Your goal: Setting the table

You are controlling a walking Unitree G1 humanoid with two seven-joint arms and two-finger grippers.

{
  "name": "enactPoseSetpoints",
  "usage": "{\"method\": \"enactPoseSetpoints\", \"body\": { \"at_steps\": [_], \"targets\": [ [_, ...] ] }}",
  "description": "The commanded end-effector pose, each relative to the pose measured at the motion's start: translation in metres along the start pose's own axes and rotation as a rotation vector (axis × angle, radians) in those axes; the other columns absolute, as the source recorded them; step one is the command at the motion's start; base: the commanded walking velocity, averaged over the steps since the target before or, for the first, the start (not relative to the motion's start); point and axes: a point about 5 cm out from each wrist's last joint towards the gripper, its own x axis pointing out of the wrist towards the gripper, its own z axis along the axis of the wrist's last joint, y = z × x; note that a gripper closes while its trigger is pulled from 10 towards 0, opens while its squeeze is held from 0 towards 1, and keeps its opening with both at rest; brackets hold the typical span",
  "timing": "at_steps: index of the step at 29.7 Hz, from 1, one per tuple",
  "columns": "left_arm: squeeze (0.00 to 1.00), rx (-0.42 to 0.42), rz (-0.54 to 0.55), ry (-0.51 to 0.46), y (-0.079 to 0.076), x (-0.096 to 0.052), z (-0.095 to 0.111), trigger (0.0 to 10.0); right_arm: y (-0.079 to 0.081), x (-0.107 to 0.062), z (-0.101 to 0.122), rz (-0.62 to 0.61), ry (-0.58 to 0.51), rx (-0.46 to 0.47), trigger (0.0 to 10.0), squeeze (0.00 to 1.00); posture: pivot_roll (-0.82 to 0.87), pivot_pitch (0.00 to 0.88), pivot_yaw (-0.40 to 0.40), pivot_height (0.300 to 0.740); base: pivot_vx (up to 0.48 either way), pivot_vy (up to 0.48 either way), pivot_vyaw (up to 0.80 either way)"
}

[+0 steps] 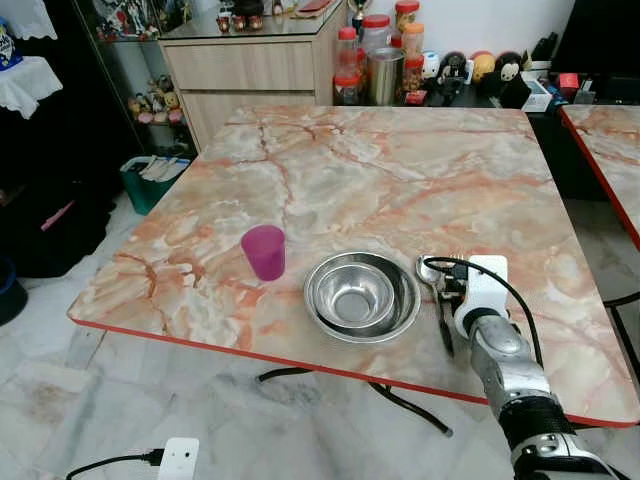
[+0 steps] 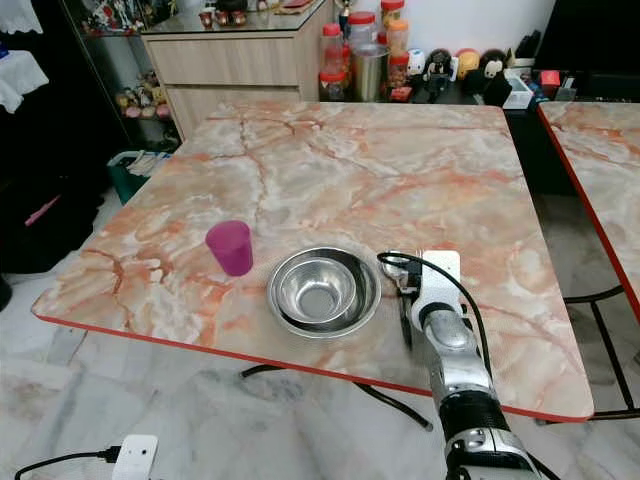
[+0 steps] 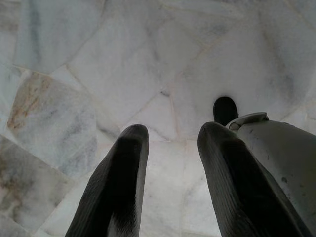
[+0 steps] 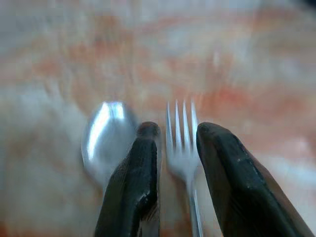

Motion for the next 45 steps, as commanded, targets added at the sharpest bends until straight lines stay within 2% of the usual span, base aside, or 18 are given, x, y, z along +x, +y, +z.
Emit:
{"method": "enactPoseSetpoints", "body": {
  "at_steps": [1, 10, 15, 16, 20, 23, 45],
  "targets": [
    [0.0, -0.01, 0.012, -0.009, 0.007, 0.0, 0.0, 10.0, 0.005, 0.0, 0.019, 0.003, -0.099, 0.021, 10.0, 0.0, -0.02, 0.045, 0.078, 0.74, 0.0, 0.0, 0.0],
    [0.0, -0.03, 0.031, -0.031, 0.008, 0.0, 0.004, 10.0, 0.009, -0.008, 0.045, -0.018, -0.255, 0.068, 10.0, 0.0, -0.02, 0.043, 0.079, 0.74, 0.0, 0.0, 0.0],
    [0.0, -0.038, 0.04, -0.052, 0.01, 0.0, 0.008, 10.0, 0.016, -0.012, 0.059, 0.012, -0.322, 0.063, 10.0, 0.0, -0.01, 0.042, 0.078, 0.74, 0.0, 0.451, 0.0],
    [0.0, -0.04, 0.041, -0.051, 0.01, 0.0, 0.008, 10.0, 0.018, -0.014, 0.066, 0.02, -0.362, 0.06, 10.0, 0.0, -0.01, 0.041, 0.076, 0.74, 0.0, 0.48, 0.63],
    [0.0, -0.038, 0.044, -0.049, 0.01, 0.0, 0.007, 10.0, 0.02, -0.015, 0.073, 0.028, -0.396, 0.034, 10.0, 0.0, -0.01, 0.041, 0.075, 0.74, 0.0, 0.48, 0.76],
    [0.0, -0.04, 0.045, -0.049, 0.01, 0.0, 0.007, 10.0, 0.021, -0.016, 0.074, 0.034, -0.404, 0.048, 10.0, 0.0, -0.01, 0.041, 0.074, 0.74, 0.0, 0.48, 0.8],
    [0.0, -0.024, 0.097, -0.102, 0.017, 0.0, 0.014, 10.0, 0.027, -0.018, 0.074, 0.072, -0.401, 0.034, 10.0, 0.0, -0.01, 0.035, 0.072, 0.74, 0.0, 0.0, 0.8]
  ]
}}
